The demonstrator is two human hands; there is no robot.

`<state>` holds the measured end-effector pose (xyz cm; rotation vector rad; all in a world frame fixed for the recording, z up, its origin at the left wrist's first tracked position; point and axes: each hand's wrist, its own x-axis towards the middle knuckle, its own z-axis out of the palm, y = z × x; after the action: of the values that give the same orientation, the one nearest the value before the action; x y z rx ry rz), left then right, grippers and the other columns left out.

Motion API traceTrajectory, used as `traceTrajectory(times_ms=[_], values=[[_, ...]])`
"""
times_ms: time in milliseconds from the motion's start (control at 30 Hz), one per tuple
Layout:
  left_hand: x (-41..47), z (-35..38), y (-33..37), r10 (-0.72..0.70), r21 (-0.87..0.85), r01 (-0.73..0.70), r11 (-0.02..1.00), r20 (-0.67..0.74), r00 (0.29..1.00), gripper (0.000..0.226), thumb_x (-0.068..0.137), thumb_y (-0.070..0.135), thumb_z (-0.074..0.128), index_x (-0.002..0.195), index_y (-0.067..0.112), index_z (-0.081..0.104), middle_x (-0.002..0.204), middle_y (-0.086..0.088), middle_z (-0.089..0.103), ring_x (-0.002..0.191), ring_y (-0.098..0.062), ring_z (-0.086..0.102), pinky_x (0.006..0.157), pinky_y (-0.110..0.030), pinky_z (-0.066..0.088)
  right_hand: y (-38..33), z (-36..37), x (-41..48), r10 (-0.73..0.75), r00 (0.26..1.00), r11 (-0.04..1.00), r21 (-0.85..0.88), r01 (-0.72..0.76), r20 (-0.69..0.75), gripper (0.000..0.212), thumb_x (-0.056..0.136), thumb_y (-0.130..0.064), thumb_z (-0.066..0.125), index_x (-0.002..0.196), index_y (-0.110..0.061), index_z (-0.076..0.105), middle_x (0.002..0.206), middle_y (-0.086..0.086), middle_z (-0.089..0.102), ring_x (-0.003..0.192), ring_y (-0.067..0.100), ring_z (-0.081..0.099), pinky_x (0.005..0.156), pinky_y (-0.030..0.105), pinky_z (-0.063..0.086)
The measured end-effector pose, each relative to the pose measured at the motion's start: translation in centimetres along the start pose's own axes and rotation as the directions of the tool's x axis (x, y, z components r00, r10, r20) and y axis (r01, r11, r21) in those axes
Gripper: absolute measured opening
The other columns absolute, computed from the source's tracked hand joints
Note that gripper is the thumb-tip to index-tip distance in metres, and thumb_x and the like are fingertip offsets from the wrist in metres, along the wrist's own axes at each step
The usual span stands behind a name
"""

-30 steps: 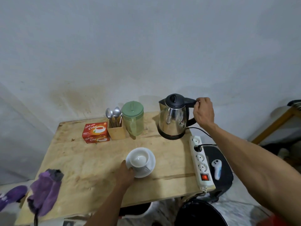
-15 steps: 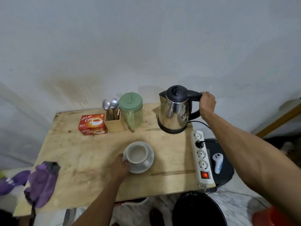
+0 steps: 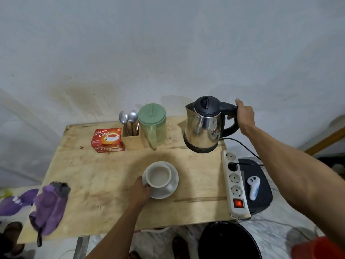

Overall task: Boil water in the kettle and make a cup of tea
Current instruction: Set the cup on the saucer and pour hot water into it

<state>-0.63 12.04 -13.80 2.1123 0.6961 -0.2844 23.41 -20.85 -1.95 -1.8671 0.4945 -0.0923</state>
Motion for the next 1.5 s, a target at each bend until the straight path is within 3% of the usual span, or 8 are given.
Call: traceTrajectory(times_ms=[167,400,533,767,967,1067,1167,1500], values=[[0.1,0.1,-0.3,0.001,-0.007,-0.001,1.0,0.0,1.0,0.04,0.092,0.007,0.053,0.131,0.005,0.051,0.126,-0.021,0.062,0.111,-0.038,0.06,0.086,-0.041,0.05,-0.7,0.1,0.5,0.027,0.999,1.0,0.012,-0.028,0.044,0.054,0.082,-0.057,0.045,0.08,-0.005,0.06,0.079,0.016,0.065,0.054,0.025,0.063,0.066,0.034,0.049],[-0.4,0.1,-0.3,-0.016,-0.04,0.016,0.999,-0.001,1.0,0.042,0.091,0.017,0.054,0.133,0.008,0.052,0.126,-0.019,0.063,0.112,-0.037,0.061,0.083,-0.035,0.046,-2.2,0.8,-0.7,0.023,1.0,0.999,0.027,-0.024,0.011,0.049,0.076,-0.061,0.047,0.073,-0.013,0.057,0.071,0.006,0.06,0.053,0.025,0.06,0.072,0.038,0.048],[-0.7,-0.1,0.0,-0.011,-0.051,0.011,0.999,0.005,1.0,0.069,0.071,0.037,0.041,0.133,0.009,0.053,0.126,-0.018,0.064,0.113,-0.037,0.061,0.086,-0.036,0.047,-3.4,0.6,-1.8,-0.056,0.998,0.998,0.015,0.055,0.018,0.046,0.078,-0.055,0.047,0.065,-0.012,0.056,0.064,0.006,0.058,0.05,0.024,0.058,0.069,0.037,0.047],[-0.7,-0.4,0.0,-0.012,-0.036,0.012,0.999,0.0,1.0,0.042,0.092,0.012,0.049,0.134,0.01,0.053,0.126,-0.02,0.064,0.109,-0.039,0.063,0.089,-0.043,0.053,-6.2,1.2,-5.1,-0.205,0.97,0.973,-0.083,0.217,0.133,0.052,0.077,-0.054,0.048,0.065,-0.005,0.062,0.058,0.011,0.061,0.05,0.025,0.058,0.072,0.038,0.048],[-1.1,-0.3,-0.3,0.001,-0.054,-0.001,0.999,0.002,1.0,0.055,0.079,0.027,0.043,0.127,0.004,0.055,0.116,-0.024,0.067,0.098,-0.043,0.066,0.085,-0.049,0.056,-7.1,2.4,-8.8,-0.327,0.9,0.888,-0.232,0.397,0.29,0.051,0.085,-0.047,0.051,0.055,-0.006,0.053,0.047,0.009,0.052,0.047,0.023,0.05,0.061,0.033,0.042],[-1.0,-0.2,-0.6,-0.006,-0.081,0.007,0.997,0.006,1.0,0.045,0.087,0.019,0.047,0.129,0.005,0.054,0.117,-0.024,0.067,0.1,-0.043,0.066,0.086,-0.05,0.056,-7.6,3.6,-10.4,-0.374,0.854,0.798,-0.344,0.495,0.361,0.049,0.084,-0.046,0.05,0.049,-0.012,0.043,0.048,0.006,0.044,0.048,0.024,0.044,0.059,0.034,0.039],[-0.7,0.0,-1.0,-0.008,-0.094,0.007,0.996,-0.002,1.0,0.038,0.094,0.014,0.048,0.13,0.008,0.055,0.117,-0.023,0.067,0.101,-0.043,0.066,0.089,-0.053,0.055,-8.2,5.0,-11.9,-0.454,0.772,0.63,-0.453,0.631,0.445,0.05,0.086,-0.042,0.048,0.046,-0.015,0.036,0.044,0.0,0.033,0.045,0.022,0.034,0.053,0.031,0.033],[-0.9,0.3,-1.4,-0.015,-0.165,0.012,0.986,-0.018,1.0,0.037,0.093,0.011,0.049,0.129,0.009,0.057,0.113,-0.023,0.069,0.099,-0.044,0.067,0.087,-0.056,0.056,-8.0,8.0,-14.7,-0.57,0.516,0.135,-0.547,0.827,0.64,0.051,0.085,-0.044,0.037,0.048,-0.011,0.051,0.043,0.002,0.041,0.042,0.02,0.037,0.049,0.025,0.024]])
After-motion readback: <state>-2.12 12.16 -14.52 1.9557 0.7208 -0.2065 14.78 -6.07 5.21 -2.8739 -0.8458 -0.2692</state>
